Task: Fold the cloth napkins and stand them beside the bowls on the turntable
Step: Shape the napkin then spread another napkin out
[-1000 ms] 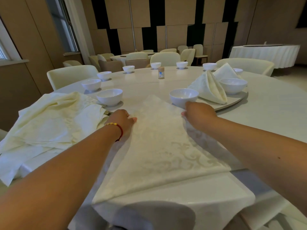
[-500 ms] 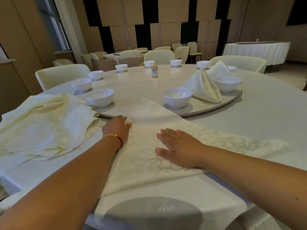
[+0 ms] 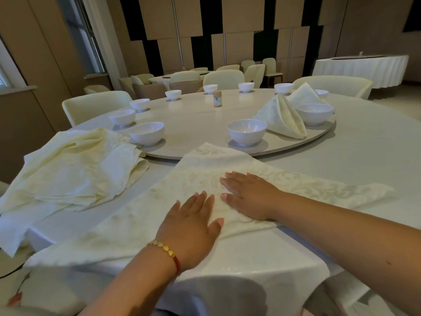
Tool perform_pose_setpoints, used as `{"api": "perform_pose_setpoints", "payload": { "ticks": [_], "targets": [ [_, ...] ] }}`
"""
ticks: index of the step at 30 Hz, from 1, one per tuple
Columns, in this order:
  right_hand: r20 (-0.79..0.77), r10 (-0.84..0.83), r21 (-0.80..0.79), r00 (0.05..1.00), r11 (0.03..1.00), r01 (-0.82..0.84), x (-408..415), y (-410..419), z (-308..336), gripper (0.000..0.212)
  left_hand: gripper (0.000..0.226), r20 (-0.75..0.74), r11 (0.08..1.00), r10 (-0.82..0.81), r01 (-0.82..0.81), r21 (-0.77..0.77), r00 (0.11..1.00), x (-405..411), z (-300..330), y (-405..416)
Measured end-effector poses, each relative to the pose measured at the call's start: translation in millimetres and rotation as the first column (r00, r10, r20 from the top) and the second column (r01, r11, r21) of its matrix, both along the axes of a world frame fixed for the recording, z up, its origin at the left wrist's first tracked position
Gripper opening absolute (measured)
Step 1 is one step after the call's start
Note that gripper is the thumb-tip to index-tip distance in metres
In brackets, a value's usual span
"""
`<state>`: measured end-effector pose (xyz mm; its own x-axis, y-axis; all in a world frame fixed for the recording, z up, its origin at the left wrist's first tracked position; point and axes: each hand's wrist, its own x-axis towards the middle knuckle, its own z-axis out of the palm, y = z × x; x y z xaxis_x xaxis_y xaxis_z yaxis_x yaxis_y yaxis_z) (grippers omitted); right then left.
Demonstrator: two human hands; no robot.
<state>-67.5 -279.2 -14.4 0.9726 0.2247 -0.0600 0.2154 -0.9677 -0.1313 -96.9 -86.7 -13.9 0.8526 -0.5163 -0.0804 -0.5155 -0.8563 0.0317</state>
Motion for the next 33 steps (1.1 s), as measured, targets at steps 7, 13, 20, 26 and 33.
{"api": "perform_pose_setpoints", "payload": {
  "ticks": [7, 13, 20, 26, 33],
  "targets": [
    [-0.073, 0.063, 0.23, 0.995, 0.972, -0.045, -43.9, 42.1, 1.2, 0.067, 0.056, 0.023, 0.998, -0.033, 0.034, -0.05, 0.999, 4.5, -7.1, 0.0],
    [-0.093, -0.076, 0.001, 0.993, 0.997, 0.077, -49.4, -15.8, -1.9, 0.064, 0.06, 0.013, 1.0, 0.01, -0.01, -0.012, 1.0, 0.4, -3.4, 12.7],
    [-0.073, -0.285, -0.073, 0.956, 0.957, 0.28, -60.9, -99.2, -1.2, 0.061, 0.07, 0.001, 0.998, 0.062, -0.062, -0.027, 0.998, 6.7, -8.8, 71.2],
    [-0.067, -0.345, -0.105, 0.936, 0.936, 0.337, -58.3, -125.0, -4.8, 0.063, 0.061, -0.081, 0.99, 0.131, -0.135, -0.039, 0.988, 9.0, -3.9, 112.9],
    [0.068, -0.152, -0.027, 0.986, 0.988, 0.154, -67.5, -10.3, 15.7, 0.095, 0.057, -0.027, 0.986, 0.151, -0.152, -0.065, 0.988, 5.2, -3.3, 108.7]
  ]
}}
